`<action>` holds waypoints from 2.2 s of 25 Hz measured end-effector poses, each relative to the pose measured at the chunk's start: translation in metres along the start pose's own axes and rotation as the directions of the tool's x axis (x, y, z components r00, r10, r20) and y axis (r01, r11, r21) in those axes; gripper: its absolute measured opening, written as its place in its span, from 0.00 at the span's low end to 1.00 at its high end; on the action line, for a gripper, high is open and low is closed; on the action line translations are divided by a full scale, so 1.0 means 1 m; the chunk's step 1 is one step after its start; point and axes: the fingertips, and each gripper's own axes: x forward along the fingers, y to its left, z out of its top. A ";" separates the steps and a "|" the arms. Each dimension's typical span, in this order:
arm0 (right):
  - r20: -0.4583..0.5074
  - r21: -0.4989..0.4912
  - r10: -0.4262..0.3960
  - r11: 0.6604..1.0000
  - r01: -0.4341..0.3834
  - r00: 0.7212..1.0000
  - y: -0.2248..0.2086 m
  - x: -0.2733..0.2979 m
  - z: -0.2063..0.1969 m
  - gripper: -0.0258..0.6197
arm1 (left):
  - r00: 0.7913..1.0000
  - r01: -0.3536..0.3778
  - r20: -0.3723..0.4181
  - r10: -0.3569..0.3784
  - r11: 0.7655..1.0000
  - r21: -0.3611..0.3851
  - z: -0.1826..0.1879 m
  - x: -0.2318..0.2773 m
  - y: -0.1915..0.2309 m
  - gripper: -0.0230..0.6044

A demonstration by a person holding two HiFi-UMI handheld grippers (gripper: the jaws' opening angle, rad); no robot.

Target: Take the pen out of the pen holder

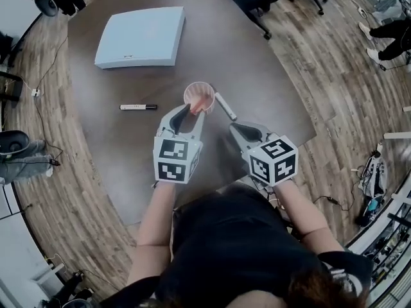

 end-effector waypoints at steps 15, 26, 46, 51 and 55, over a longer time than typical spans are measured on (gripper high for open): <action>-0.026 -0.023 0.056 0.998 -0.057 0.998 -0.004 0.010 0.006 0.07 | 0.998 -0.023 0.053 0.025 0.999 -0.032 0.013 -0.005 0.004 0.15; -0.018 -0.064 0.059 0.996 -0.060 0.998 0.026 0.012 0.008 0.07 | 0.977 -0.003 0.213 0.021 0.996 -0.085 0.040 -0.068 0.016 0.15; -0.066 -0.125 0.135 0.982 -0.142 0.989 0.115 0.034 -0.020 0.07 | 0.943 -0.211 0.214 0.257 0.954 -0.215 -0.029 -0.176 0.092 0.15; -0.086 -0.136 0.144 0.979 -0.155 0.986 0.125 0.038 -0.028 0.07 | 0.936 -0.261 0.173 0.306 0.935 -0.241 -0.058 -0.183 0.104 0.15; -0.105 -0.141 0.147 0.977 -0.161 0.984 0.130 0.042 -0.033 0.07 | 0.931 -0.284 0.151 0.332 0.920 -0.270 -0.078 -0.185 0.114 0.15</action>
